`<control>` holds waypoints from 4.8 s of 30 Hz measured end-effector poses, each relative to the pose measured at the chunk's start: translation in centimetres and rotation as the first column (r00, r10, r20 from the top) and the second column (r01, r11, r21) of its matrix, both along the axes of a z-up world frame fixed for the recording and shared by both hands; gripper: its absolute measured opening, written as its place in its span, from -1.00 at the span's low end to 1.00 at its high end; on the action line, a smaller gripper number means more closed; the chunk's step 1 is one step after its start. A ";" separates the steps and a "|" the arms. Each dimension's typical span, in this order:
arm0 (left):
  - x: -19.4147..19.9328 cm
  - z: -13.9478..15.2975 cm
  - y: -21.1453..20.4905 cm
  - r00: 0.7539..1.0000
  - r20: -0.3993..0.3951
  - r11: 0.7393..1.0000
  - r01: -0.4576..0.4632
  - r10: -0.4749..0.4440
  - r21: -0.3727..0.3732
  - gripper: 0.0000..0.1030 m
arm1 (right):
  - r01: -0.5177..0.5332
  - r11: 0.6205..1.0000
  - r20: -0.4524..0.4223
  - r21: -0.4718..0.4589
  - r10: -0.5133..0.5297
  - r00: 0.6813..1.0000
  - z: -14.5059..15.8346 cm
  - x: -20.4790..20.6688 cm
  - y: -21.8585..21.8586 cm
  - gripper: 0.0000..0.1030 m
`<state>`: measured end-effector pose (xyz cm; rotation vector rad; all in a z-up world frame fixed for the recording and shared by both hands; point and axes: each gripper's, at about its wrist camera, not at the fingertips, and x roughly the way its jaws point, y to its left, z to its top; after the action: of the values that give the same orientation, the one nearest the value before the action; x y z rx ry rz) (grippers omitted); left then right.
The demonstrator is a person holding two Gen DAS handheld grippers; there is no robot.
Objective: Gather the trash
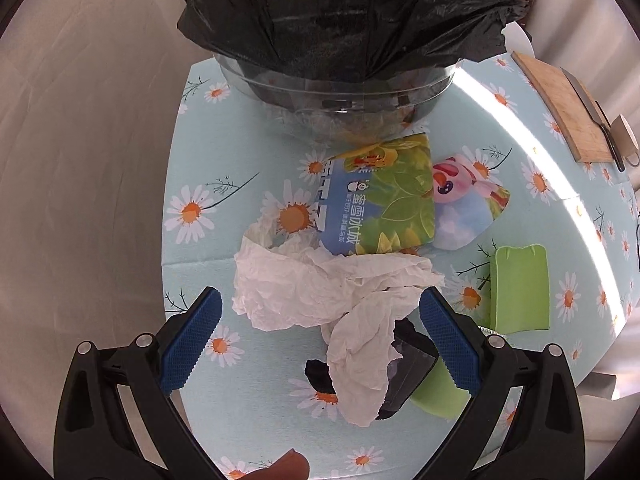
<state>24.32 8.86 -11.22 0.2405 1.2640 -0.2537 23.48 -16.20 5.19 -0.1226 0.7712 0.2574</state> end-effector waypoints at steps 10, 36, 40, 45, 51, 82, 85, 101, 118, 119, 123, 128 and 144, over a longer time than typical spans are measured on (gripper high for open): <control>1.7 -5.0 0.0 0.989 -0.145 0.998 -0.031 0.022 -0.060 0.88 | 0.024 1.000 -0.047 -0.011 -0.024 0.999 -1.4 0.2 -0.1 -0.97; 1.9 -6.1 0.3 0.989 -0.128 0.993 -0.086 0.074 -0.085 -0.35 | 0.006 1.000 -0.047 0.016 -0.005 0.999 -1.9 -1.2 -0.6 -0.97; 1.3 -3.7 1.4 0.991 -0.078 0.988 -0.114 0.106 -0.106 -0.38 | 0.003 1.000 -0.046 0.025 -0.002 0.999 -1.9 -1.5 -0.9 -0.97; 0.2 -0.3 2.4 0.991 -0.016 0.984 -0.135 0.134 -0.117 -0.39 | -0.010 1.000 -0.041 0.029 0.012 0.999 -1.9 -1.8 -1.0 -0.97; -1.1 4.0 3.5 0.987 0.060 0.984 -0.146 0.152 -0.098 -0.39 | -0.035 0.999 -0.025 0.033 0.036 0.999 -1.3 -1.9 -0.7 -0.97; 5.1 16.5 1.5 0.959 0.265 0.994 0.110 -0.100 -0.023 -0.38 | -0.038 0.999 0.075 -0.027 0.039 0.996 3.8 6.1 3.7 -0.96; 6.4 16.7 0.7 0.953 0.262 0.985 0.166 -0.150 -0.039 -0.38 | -0.023 0.999 0.067 -0.041 0.025 0.997 3.5 7.7 4.0 -0.97; 14.8 12.3 -1.9 0.926 0.218 0.947 0.320 -0.309 -0.019 -0.23 | -0.002 0.999 -0.002 -0.042 0.002 1.000 0.2 16.7 6.7 -0.96; 12.7 12.8 -0.2 0.930 0.292 0.963 0.257 -0.223 -0.081 0.88 | 0.096 0.995 -0.008 -0.041 -0.096 0.995 -1.3 16.2 4.7 0.55; 12.3 12.9 -0.2 0.931 0.293 0.965 0.250 -0.217 -0.077 0.88 | 0.098 0.995 -0.009 -0.036 -0.099 0.995 -1.3 16.0 4.6 0.59; 10.7 12.8 0.4 0.940 0.286 0.973 0.215 -0.184 -0.081 0.88 | 0.106 0.994 -0.006 -0.026 -0.107 0.994 -1.2 14.7 3.9 0.64; 8.8 12.5 0.8 0.952 0.272 0.979 0.173 -0.138 -0.107 0.88 | 0.100 0.994 -0.005 -0.039 -0.100 0.995 -1.1 12.9 3.5 0.65; 2.3 9.8 1.7 0.977 0.210 0.992 0.070 -0.047 -0.103 0.88 | 0.021 0.998 -0.029 -0.055 -0.023 0.999 -1.9 8.5 3.6 0.67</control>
<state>26.60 10.53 -1.45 0.2038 1.0337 -0.3391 31.94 -12.57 3.26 -0.1626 0.8092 0.2177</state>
